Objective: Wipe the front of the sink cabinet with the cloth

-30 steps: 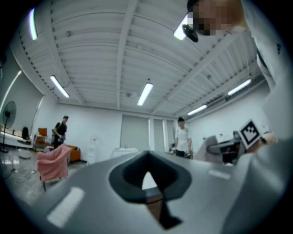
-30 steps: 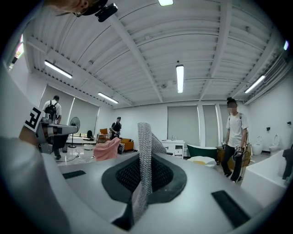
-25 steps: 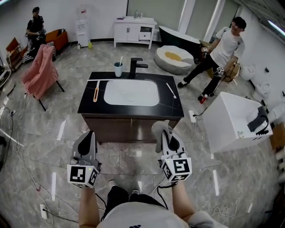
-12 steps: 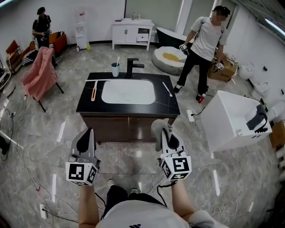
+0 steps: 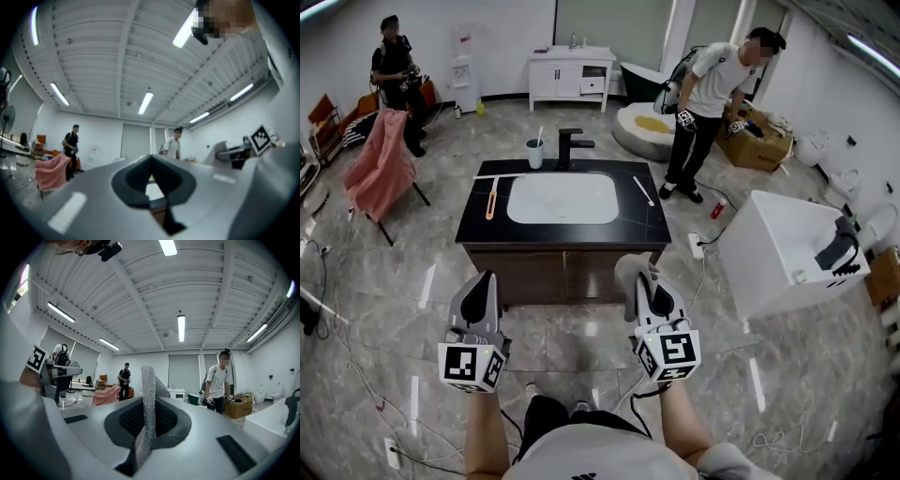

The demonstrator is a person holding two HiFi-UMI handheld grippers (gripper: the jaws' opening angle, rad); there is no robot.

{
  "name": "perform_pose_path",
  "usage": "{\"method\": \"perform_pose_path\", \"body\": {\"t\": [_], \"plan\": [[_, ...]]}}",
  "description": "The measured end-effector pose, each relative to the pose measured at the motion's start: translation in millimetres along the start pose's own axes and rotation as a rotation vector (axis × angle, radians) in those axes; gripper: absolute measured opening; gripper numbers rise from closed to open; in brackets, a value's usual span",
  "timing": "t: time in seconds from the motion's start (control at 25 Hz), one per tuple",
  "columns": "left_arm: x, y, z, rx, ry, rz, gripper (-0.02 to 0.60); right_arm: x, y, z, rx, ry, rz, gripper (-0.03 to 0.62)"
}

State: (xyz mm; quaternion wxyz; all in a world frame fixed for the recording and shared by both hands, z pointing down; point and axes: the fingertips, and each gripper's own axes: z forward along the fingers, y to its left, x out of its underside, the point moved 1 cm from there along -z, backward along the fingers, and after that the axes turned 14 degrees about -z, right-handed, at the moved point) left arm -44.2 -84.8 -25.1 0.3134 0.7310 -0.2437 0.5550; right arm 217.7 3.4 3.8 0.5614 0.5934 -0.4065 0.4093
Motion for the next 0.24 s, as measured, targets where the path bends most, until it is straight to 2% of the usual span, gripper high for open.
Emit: {"method": "perform_pose_path", "body": {"t": [0.24], "plan": [[-0.7,-5.5,2.0,-0.006,-0.009,-0.01,0.005,-2.6,-4.6,-3.0,-0.003,-0.003,-0.001,0.005]]}}
